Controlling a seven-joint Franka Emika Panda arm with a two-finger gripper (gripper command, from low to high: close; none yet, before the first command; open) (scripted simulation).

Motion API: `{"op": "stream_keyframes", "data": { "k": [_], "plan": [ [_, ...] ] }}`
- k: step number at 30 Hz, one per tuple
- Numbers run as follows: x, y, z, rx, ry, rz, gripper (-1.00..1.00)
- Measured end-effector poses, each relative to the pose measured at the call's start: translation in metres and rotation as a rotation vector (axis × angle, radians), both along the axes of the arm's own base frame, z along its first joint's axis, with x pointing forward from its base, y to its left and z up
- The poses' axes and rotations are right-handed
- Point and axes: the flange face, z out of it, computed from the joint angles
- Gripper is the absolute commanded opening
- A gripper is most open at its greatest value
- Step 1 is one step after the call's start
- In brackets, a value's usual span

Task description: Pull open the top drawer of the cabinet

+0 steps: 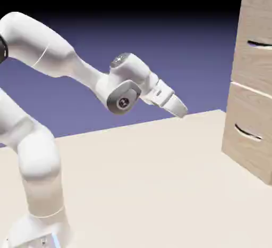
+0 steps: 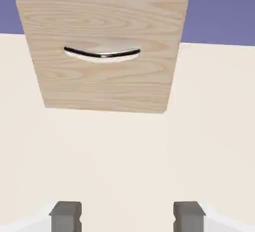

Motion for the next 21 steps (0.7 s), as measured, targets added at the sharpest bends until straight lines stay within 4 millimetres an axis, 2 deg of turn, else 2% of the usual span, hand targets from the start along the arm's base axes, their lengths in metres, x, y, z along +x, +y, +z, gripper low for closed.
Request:
{"op": "stream_keyframes", "data": {
  "k": [6, 11, 16, 21],
  "plan": [
    [0.000, 0.042, 0.083, -0.145, -0.159, 0.240, 0.00],
    [-0.010, 0.062, 0.147, -0.265, -0.300, 0.394, 0.00],
    [-0.022, 0.068, 0.205, -0.381, -0.442, 0.503, 0.00],
    [-0.030, 0.059, 0.253, -0.490, -0.574, 0.567, 0.00]
  ]
}}
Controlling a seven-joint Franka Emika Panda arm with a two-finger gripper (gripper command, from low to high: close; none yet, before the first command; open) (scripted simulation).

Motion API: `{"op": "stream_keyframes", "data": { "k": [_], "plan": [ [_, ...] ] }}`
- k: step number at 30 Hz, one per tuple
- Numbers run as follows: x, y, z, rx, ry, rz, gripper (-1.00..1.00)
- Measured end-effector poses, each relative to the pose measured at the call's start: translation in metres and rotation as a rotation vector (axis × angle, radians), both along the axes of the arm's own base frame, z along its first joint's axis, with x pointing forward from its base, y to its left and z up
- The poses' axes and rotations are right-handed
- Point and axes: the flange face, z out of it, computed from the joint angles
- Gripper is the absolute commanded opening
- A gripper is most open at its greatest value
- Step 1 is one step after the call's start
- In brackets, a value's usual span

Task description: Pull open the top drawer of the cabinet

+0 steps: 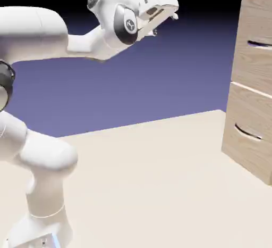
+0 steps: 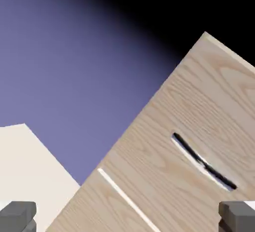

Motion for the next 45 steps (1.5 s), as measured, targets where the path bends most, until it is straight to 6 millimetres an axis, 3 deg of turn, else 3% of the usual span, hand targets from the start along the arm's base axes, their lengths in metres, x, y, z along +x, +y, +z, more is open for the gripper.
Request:
{"op": "stream_keyframes", "data": {
  "k": [5, 10, 15, 20, 25, 30, 35, 41, 45],
  "plan": [
    [0.003, -0.020, 0.036, -0.073, -0.130, 0.033, 0.00],
    [0.019, -0.046, 0.059, -0.136, -0.237, 0.032, 0.00],
    [0.052, -0.072, 0.067, -0.196, -0.315, 0.007, 0.00],
    [0.099, -0.091, 0.058, -0.263, -0.364, -0.034, 0.00],
    [0.158, -0.097, 0.033, -0.345, -0.384, -0.081, 0.00],
    [0.221, -0.088, -0.007, -0.450, -0.382, -0.125, 0.00],
    [0.283, -0.060, -0.062, -0.582, -0.371, -0.159, 0.00],
    [0.347, -0.003, -0.141, -0.779, -0.361, -0.181, 0.00],
    [0.362, -0.001, -0.143, -0.787, -0.362, -0.181, 0.00]
  ]
}}
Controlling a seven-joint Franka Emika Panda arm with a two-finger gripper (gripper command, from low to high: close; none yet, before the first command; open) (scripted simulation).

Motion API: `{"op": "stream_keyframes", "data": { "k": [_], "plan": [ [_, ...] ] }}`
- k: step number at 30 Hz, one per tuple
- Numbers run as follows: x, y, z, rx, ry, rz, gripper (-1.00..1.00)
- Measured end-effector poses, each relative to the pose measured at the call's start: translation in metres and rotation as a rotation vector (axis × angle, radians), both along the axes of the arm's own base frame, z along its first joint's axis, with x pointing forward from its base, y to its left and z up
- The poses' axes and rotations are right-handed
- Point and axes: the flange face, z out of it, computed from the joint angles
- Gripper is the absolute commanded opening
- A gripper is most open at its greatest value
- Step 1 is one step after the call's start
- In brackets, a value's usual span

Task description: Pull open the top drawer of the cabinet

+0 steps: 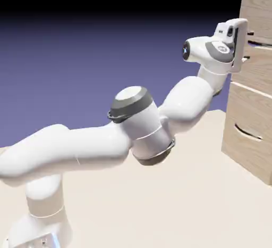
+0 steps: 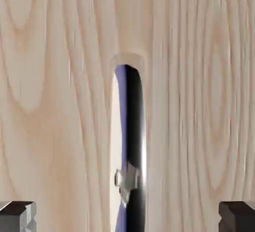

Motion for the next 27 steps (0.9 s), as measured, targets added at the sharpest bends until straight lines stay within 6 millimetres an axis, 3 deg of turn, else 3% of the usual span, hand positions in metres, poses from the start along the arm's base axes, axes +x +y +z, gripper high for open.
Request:
{"op": "stream_keyframes", "data": {
  "k": [6, 7, 9, 15, 27],
  "plan": [
    [0.033, 0.000, -0.001, -0.001, 0.000, 0.000, 0.00],
    [0.038, 0.000, -0.002, -0.002, 0.001, -0.001, -1.00],
    [0.038, 0.000, -0.002, -0.002, 0.001, -0.001, -1.00],
    [0.007, 0.000, -0.002, -0.002, 0.002, -0.001, -1.00],
    [-0.080, 0.000, -0.002, -0.001, 0.003, 0.000, -1.00]
  ]
}}
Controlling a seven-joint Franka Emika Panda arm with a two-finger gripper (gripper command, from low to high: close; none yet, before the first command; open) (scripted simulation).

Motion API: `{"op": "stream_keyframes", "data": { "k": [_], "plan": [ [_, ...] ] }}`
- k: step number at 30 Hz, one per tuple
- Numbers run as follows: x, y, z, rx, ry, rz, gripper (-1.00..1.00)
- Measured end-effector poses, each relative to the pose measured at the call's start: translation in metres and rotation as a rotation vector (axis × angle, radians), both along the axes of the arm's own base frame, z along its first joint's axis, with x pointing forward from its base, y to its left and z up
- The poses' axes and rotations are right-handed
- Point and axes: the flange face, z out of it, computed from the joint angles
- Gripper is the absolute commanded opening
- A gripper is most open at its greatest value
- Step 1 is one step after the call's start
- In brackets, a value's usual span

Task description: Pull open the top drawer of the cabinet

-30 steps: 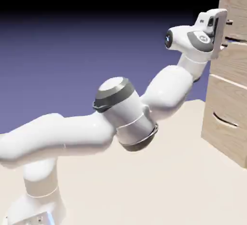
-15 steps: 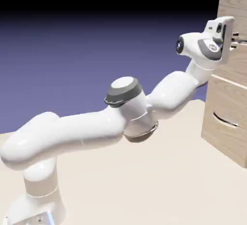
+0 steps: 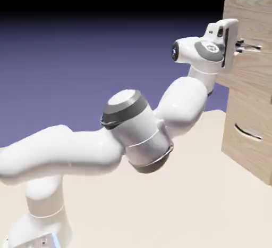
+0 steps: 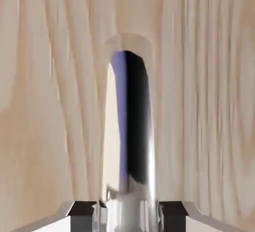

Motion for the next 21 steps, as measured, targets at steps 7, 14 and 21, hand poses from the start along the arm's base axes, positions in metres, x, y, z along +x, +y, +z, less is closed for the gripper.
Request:
{"op": "stream_keyframes", "data": {
  "k": [7, 14, 21],
  "plan": [
    [-0.065, 0.000, 0.000, 0.000, 0.000, 0.000, -1.00],
    [-0.142, 0.000, 0.000, 0.000, 0.001, 0.000, -1.00],
    [-0.193, 0.000, 0.000, 0.000, -0.002, 0.000, 1.00]
  ]
}}
